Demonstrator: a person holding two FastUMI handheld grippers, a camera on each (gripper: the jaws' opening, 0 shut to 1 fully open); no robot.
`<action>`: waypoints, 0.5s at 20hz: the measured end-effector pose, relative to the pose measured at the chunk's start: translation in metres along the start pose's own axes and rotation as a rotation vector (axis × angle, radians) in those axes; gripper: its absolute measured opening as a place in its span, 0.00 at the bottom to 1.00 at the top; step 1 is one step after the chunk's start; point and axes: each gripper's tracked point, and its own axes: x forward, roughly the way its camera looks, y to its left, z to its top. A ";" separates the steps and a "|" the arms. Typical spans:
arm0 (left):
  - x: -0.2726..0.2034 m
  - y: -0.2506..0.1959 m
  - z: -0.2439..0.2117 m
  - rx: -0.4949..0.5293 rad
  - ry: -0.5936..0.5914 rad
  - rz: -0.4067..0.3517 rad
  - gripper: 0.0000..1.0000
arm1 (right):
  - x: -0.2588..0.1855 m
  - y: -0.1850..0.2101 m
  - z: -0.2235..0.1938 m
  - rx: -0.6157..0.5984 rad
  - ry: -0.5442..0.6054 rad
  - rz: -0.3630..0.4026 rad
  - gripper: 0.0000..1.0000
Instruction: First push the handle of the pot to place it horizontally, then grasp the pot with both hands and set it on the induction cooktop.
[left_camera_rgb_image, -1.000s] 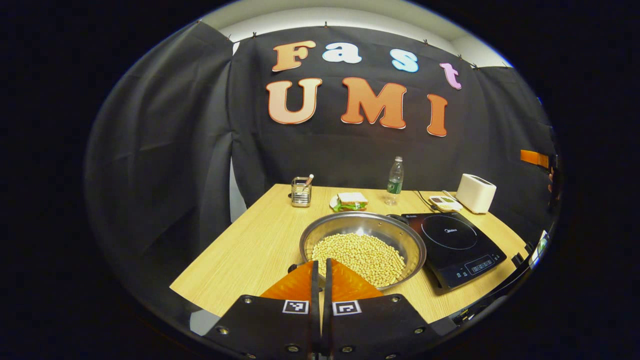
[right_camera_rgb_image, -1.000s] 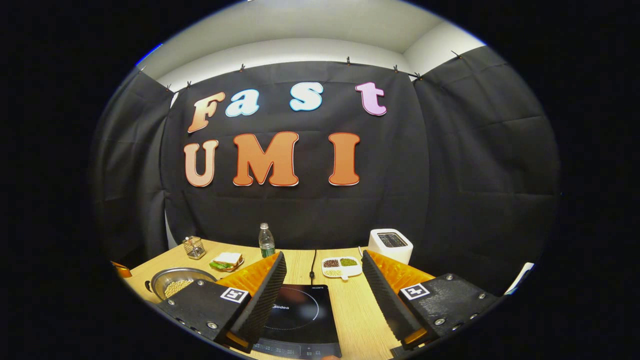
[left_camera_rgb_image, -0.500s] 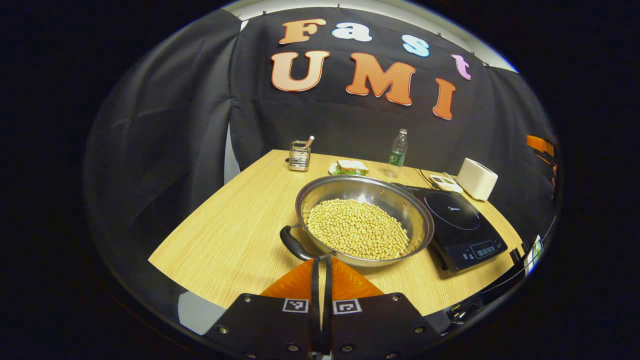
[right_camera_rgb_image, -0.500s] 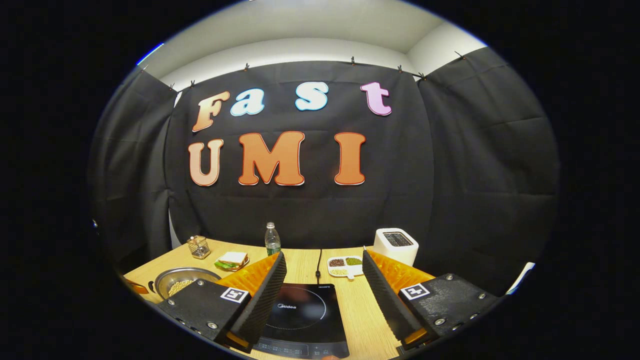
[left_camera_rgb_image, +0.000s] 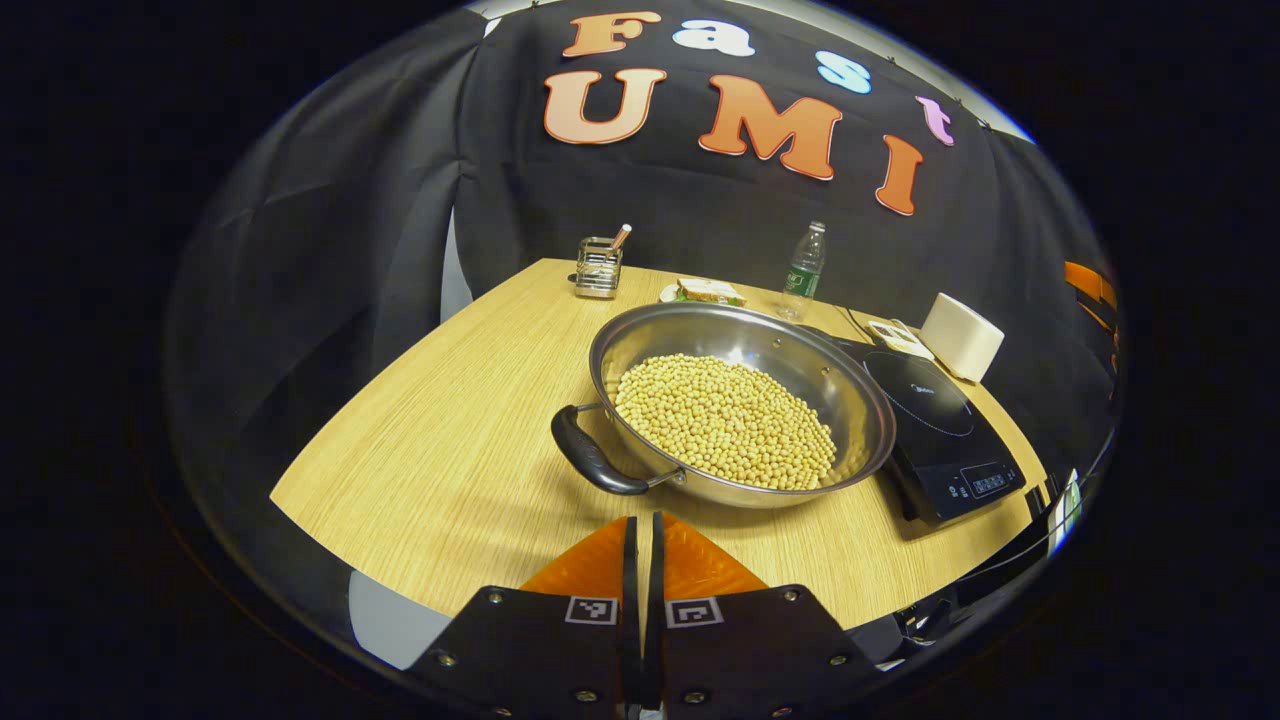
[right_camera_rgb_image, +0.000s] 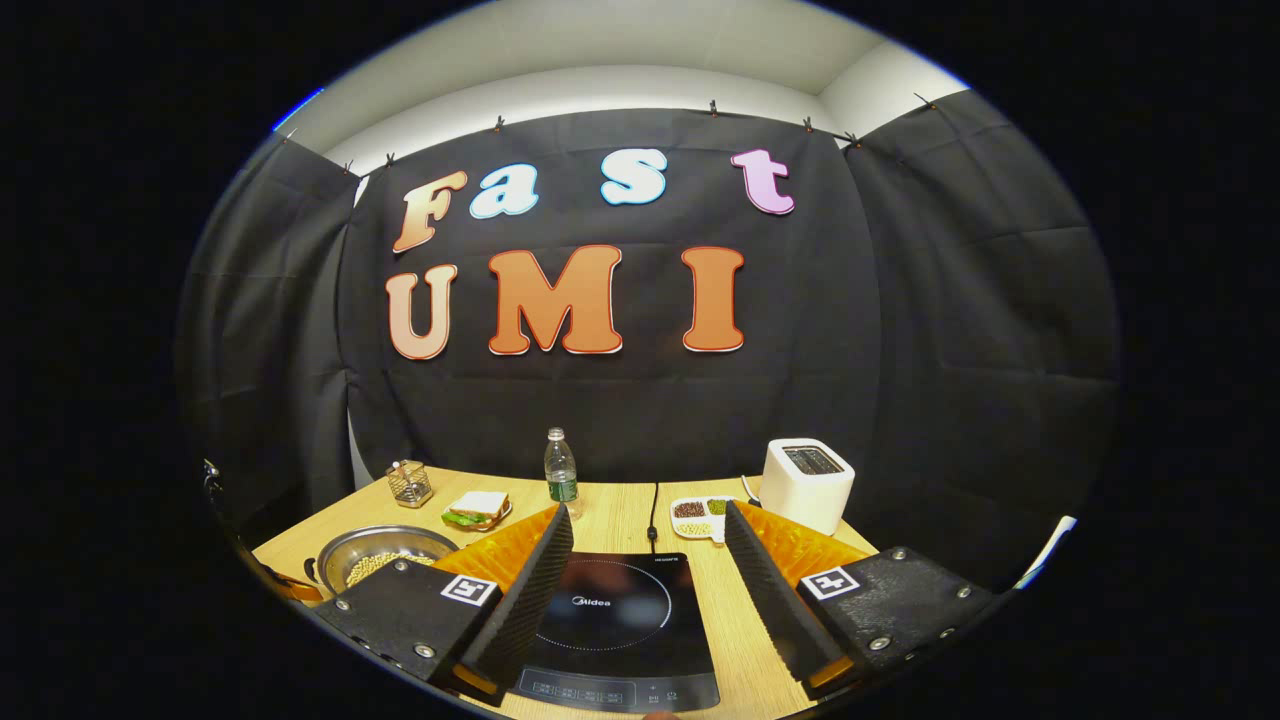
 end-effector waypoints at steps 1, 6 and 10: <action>0.004 0.001 0.000 -0.003 0.004 0.000 0.03 | 0.001 -0.001 0.001 -0.003 0.001 -0.003 0.95; 0.016 0.007 0.005 -0.013 0.007 0.005 0.03 | 0.005 -0.002 -0.001 -0.010 0.002 -0.020 0.95; 0.023 0.012 0.009 -0.007 0.009 0.003 0.03 | 0.009 -0.002 -0.003 -0.007 0.012 -0.029 0.95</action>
